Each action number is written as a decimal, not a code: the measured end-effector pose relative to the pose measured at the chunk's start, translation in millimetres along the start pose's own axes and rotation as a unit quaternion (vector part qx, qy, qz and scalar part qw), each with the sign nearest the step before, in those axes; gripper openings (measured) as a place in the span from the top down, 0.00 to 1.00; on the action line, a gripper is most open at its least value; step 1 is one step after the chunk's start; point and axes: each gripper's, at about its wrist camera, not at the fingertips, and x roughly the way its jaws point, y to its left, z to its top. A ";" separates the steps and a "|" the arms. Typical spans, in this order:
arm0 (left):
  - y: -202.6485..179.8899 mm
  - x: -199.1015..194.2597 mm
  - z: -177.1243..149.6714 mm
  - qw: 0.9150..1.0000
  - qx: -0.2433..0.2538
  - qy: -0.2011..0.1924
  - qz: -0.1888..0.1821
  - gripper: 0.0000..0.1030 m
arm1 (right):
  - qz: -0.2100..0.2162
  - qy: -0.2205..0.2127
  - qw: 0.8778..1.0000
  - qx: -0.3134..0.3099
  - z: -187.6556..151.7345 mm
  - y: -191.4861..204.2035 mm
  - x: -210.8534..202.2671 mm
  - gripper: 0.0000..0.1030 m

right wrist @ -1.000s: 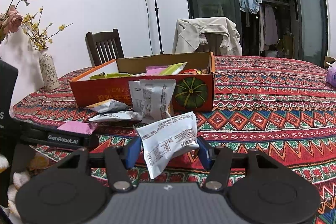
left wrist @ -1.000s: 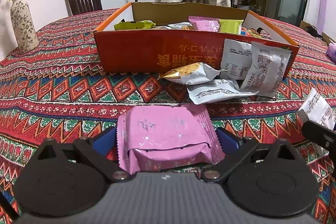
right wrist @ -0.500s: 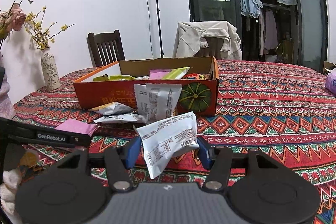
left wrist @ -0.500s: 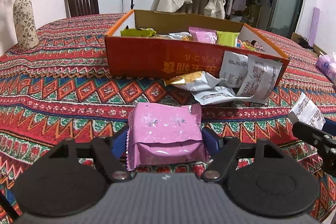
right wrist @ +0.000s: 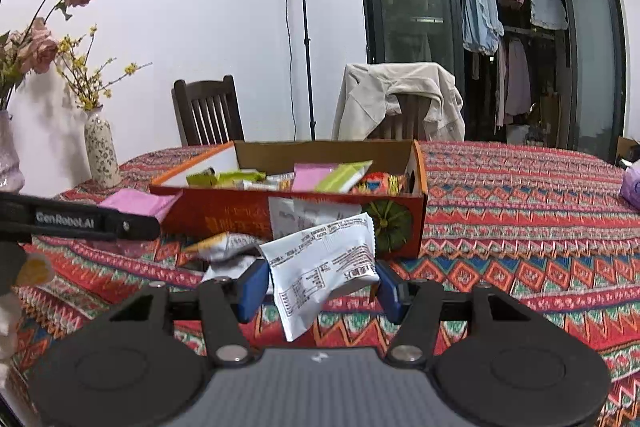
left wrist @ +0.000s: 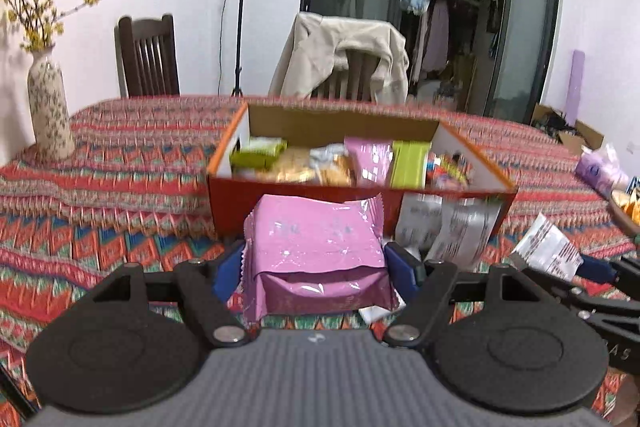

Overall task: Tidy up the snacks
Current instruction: 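Carry the pink and white packets up over the orange box with both grippers, then open both grippers to release the pink and white packets into the box, then withdraw both grippers from the box toward the remaining snacks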

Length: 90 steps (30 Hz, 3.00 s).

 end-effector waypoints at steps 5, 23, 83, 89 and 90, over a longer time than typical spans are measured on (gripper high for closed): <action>-0.1 -2.5 21.5 1.000 -0.001 -0.025 -0.003 0.27 | -0.005 -0.019 1.000 -0.002 16.7 1.1 1.1 0.45; 5.2 39.0 89.6 0.998 -0.029 -0.052 0.009 0.27 | -0.036 -0.058 0.998 0.018 93.2 -8.3 53.9 0.45; 21.9 87.4 103.2 0.994 -0.082 -0.061 0.033 0.00 | -0.035 -0.037 0.998 0.031 95.0 -17.7 132.6 0.00; 22.7 60.2 90.3 0.996 -0.058 -0.061 0.026 0.00 | -0.021 -0.030 0.999 0.024 87.0 -13.0 101.0 0.00; 23.7 56.5 86.6 0.996 -0.054 -0.061 0.024 0.00 | -0.019 -0.026 0.999 0.025 84.1 -12.8 96.6 0.00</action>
